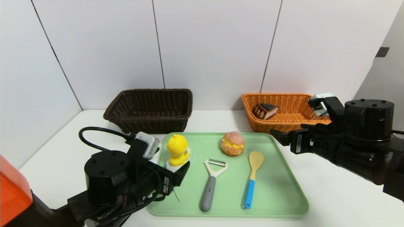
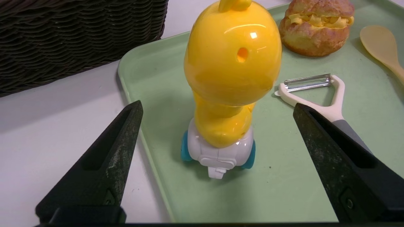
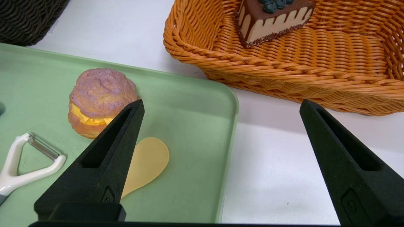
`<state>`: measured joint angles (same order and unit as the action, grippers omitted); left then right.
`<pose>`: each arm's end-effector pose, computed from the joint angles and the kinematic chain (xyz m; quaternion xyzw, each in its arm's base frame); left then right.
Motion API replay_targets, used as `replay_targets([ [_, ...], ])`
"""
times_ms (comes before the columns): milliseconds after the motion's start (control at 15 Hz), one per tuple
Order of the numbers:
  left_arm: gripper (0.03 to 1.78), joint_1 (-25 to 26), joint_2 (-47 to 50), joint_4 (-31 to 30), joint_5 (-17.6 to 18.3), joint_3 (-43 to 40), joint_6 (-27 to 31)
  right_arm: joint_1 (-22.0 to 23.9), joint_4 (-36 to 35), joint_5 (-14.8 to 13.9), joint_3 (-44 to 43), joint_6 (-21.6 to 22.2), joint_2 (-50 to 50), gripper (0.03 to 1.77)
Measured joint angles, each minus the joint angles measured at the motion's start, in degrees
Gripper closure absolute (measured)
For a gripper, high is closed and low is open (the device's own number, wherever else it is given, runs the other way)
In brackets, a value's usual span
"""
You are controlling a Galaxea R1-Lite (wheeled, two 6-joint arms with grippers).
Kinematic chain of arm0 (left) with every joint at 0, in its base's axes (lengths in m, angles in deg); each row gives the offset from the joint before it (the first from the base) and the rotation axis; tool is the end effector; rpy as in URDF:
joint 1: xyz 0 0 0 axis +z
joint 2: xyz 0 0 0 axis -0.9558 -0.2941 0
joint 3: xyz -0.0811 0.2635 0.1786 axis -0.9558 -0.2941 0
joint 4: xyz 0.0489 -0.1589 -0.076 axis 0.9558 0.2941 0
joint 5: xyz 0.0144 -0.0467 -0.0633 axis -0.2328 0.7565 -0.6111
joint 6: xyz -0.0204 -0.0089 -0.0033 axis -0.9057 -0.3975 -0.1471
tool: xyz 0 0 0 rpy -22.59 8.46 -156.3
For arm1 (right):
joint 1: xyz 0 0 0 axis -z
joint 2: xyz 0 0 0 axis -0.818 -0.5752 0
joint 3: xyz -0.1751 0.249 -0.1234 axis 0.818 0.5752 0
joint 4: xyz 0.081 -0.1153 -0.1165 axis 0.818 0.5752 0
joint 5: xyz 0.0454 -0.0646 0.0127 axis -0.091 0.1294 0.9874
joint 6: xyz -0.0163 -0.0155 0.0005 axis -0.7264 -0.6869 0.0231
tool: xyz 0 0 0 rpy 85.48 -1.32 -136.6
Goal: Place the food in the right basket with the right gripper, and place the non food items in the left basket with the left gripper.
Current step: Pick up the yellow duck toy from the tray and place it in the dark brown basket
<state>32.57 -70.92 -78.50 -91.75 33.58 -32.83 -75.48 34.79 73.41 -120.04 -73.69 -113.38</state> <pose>0.2050 -0.1677 0.1379 0.0131 0.0946 -0.2368 0.9669 0.2423 0.0876 0.1957 -0.0173 0.1626 0.1025 0.9812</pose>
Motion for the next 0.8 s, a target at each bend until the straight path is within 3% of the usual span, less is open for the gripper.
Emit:
replay_targets([
  [800, 0.12, -0.4, -6.41, -0.33, 0.5, 5.18, -3.06, 0.3, -0.22, 0.07, -0.39, 0.02, -1.56, 0.09],
])
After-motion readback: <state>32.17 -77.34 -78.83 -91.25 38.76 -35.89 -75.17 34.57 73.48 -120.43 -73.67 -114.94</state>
